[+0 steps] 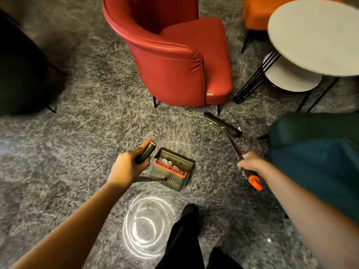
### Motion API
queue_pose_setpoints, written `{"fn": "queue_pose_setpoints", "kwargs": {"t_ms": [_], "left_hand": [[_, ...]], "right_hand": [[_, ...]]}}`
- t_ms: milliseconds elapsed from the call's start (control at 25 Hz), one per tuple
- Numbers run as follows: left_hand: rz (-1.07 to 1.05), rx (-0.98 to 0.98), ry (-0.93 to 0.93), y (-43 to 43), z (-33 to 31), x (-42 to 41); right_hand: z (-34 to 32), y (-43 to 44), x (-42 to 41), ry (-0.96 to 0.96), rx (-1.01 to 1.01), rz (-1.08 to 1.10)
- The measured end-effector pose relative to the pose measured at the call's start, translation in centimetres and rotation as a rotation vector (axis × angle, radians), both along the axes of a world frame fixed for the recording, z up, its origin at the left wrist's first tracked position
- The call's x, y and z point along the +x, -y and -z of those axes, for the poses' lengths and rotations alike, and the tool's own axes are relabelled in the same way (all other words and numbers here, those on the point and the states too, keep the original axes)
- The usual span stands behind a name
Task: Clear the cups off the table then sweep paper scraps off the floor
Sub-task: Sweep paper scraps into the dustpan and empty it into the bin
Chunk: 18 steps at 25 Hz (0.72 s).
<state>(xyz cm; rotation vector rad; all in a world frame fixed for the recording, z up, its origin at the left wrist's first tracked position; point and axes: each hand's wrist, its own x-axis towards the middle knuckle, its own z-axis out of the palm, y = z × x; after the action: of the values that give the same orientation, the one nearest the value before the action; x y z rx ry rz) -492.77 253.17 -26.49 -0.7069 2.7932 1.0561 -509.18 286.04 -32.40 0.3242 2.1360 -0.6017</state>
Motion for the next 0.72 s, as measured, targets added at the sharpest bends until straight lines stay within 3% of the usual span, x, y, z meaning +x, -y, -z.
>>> {"fn": "queue_pose_setpoints", "kwargs": {"t_ms": [400, 720], "left_hand": [[0.190, 0.005, -0.011, -4.4, -0.8, 1.9], [0.326, -0.065, -0.025, -6.1, -1.2, 3.1]], "right_hand": [[-4.1, -7.7, 8.5, 0.020, 0.057, -0.129], [-6.7, -13.3, 15.4, -0.082, -0.146, 0.240]]}}
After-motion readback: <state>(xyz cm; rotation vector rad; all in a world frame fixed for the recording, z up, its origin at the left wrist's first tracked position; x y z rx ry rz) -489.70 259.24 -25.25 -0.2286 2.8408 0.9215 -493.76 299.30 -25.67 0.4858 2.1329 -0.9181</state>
